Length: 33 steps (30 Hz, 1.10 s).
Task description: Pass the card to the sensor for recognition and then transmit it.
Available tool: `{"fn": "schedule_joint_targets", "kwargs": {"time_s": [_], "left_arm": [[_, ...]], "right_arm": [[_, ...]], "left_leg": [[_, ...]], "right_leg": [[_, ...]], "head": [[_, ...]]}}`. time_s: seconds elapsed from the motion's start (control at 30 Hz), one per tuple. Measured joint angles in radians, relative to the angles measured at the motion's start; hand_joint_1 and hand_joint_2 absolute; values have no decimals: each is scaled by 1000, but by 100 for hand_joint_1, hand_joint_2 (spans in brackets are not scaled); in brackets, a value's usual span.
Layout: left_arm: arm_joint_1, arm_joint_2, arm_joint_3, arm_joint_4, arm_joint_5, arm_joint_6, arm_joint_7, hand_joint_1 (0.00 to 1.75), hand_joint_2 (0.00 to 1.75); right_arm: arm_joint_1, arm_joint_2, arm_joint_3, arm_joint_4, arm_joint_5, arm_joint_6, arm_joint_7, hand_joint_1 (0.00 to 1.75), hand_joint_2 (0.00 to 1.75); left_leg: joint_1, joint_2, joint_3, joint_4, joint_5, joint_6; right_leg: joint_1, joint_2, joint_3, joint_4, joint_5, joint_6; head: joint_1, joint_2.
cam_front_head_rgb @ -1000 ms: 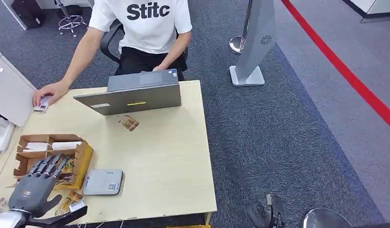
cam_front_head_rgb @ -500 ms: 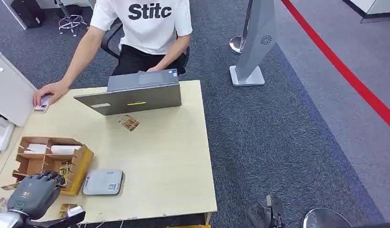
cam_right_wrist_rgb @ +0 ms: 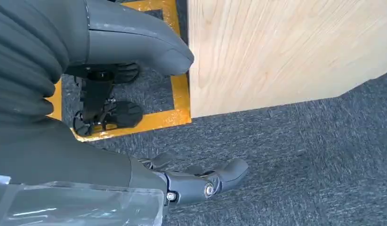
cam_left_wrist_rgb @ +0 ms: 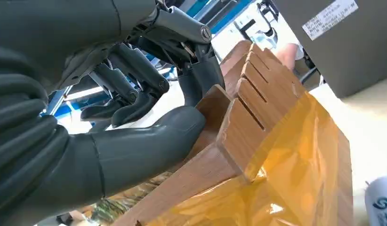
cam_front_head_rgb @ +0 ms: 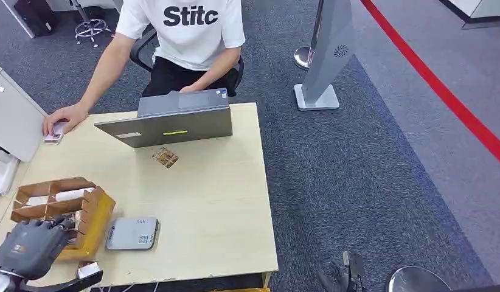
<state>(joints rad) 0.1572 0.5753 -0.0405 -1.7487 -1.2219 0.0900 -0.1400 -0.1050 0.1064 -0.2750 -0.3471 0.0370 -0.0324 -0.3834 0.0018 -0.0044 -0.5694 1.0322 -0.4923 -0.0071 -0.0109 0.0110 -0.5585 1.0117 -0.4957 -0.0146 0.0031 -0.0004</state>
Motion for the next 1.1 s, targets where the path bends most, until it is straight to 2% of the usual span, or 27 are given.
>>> {"fn": "schedule_joint_targets", "kwargs": {"time_s": [0.17,0.2,0.23,0.27,1.1], "left_arm": [[3,0,2,-10,0,0,0,175,175],[3,0,3,-11,0,0,0,127,175],[3,0,3,-12,0,0,0,5,175],[3,0,5,-14,0,1,0,0,175],[1,-21,25,-18,-13,7,11,0,175]], "right_arm": [[0,-1,-2,2,0,0,0,0,175],[0,-1,-2,2,0,0,0,0,175],[0,-1,-3,2,0,0,0,0,175],[0,-1,-3,2,0,0,-1,0,175],[0,-1,-13,2,3,-1,-8,0,175]], "left_leg": [[0,0,0,0,0,0],[0,0,0,0,0,0],[0,0,0,0,0,0],[0,0,0,0,0,0],[0,0,0,0,0,0]], "right_leg": [[0,0,0,0,0,0],[0,0,0,0,0,0],[0,0,0,0,0,0],[0,0,0,0,0,0],[0,0,0,0,0,0]], "head": [[0,0],[0,0],[0,0],[0,0],[0,0]]}}
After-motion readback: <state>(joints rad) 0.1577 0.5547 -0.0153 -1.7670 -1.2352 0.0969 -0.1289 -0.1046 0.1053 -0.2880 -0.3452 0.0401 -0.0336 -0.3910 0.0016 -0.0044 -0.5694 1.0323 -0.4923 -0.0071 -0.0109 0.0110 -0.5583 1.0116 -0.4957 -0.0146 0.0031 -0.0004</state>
